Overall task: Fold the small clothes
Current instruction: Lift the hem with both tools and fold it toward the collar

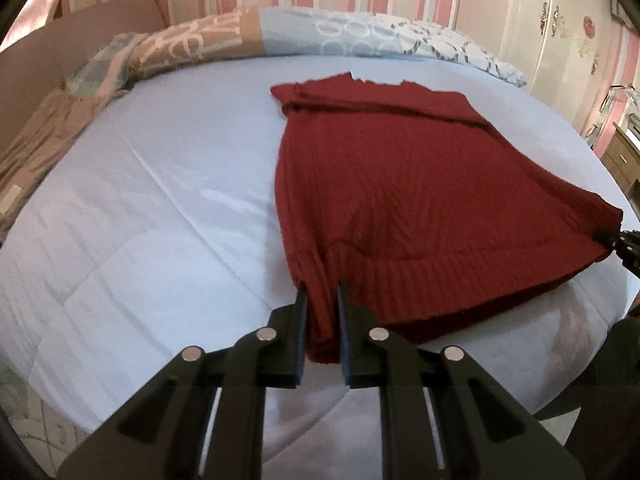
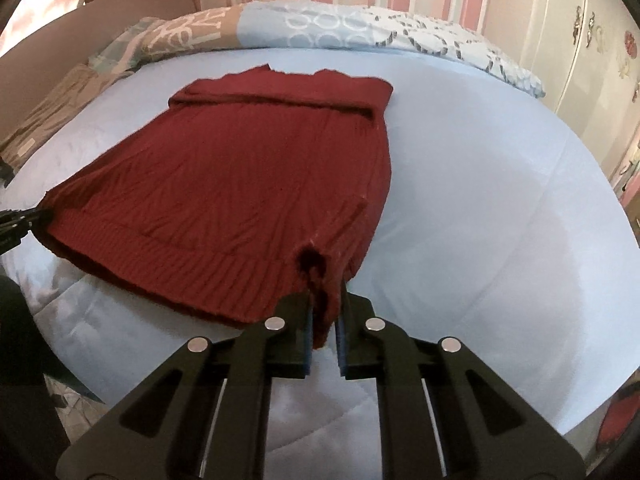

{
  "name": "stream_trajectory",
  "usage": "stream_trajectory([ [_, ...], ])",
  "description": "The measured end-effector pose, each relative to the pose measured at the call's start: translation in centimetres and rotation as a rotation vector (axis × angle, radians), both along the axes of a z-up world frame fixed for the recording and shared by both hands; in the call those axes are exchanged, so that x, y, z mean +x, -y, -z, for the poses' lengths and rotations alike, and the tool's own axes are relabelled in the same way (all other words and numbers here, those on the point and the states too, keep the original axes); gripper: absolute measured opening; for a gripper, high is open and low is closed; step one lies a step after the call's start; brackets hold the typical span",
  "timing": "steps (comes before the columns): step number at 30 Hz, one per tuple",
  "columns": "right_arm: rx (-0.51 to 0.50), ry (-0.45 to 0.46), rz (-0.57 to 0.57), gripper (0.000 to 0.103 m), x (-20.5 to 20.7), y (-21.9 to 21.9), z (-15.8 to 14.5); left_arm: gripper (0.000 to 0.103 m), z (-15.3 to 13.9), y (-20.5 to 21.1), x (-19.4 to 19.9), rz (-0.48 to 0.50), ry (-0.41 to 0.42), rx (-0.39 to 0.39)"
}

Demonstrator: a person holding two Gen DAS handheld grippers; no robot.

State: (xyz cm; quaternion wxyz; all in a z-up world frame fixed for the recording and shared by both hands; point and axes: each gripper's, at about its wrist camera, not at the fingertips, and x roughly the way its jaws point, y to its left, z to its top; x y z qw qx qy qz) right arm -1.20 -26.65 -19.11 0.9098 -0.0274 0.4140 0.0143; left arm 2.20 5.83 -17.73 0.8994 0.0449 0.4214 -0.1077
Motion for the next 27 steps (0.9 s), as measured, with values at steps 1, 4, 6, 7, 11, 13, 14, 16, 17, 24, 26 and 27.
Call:
stream_trajectory([
  [1,-0.002,0.016,0.006,0.007,0.5,0.1,-0.3,0.014,-0.2,0.0,0.3,-0.005,0.012,0.000],
  [4,0.003,0.047,0.013,0.007,2.2,0.2,-1.0,0.014,-1.1,0.5,2.1,-0.016,0.052,0.001],
  [6,-0.008,0.067,0.007,0.007,3.3,0.1,-1.6,0.013,-1.8,1.0,3.6,-0.013,0.085,0.009],
  [7,-0.015,0.077,0.004,0.007,4.1,0.0,-1.9,0.013,-2.1,1.0,4.1,-0.012,0.098,0.011],
  [11,-0.003,0.120,0.012,0.007,6.5,0.6,-3.1,0.014,-3.3,1.1,6.7,-0.012,0.140,0.007],
  [13,-0.002,0.136,0.020,0.007,7.6,1.0,-3.5,0.014,-3.8,1.0,8.2,-0.019,0.160,0.000],
  [14,-0.002,0.144,0.024,0.007,8.2,1.2,-3.6,0.014,-4.1,1.0,9.1,-0.023,0.172,-0.004],
  [16,0.004,0.163,0.036,0.007,9.6,1.6,-3.9,0.014,-4.5,1.0,10.4,-0.024,0.184,-0.013],
  [17,0.010,0.170,0.040,0.007,10.3,1.9,-4.1,0.014,-4.7,0.9,10.8,-0.025,0.191,-0.016],
  [24,0.010,0.231,0.061,0.007,16.6,3.0,-5.1,0.014,-5.6,2.1,17.3,-0.015,0.242,-0.014],
  [26,0.008,0.244,0.065,0.007,18.6,3.4,-5.1,0.014,-5.8,2.5,19.4,-0.012,0.258,-0.009],
  [27,0.008,0.250,0.067,0.007,20.0,3.6,-5.1,0.014,-5.9,2.8,20.7,-0.010,0.267,-0.005],
])
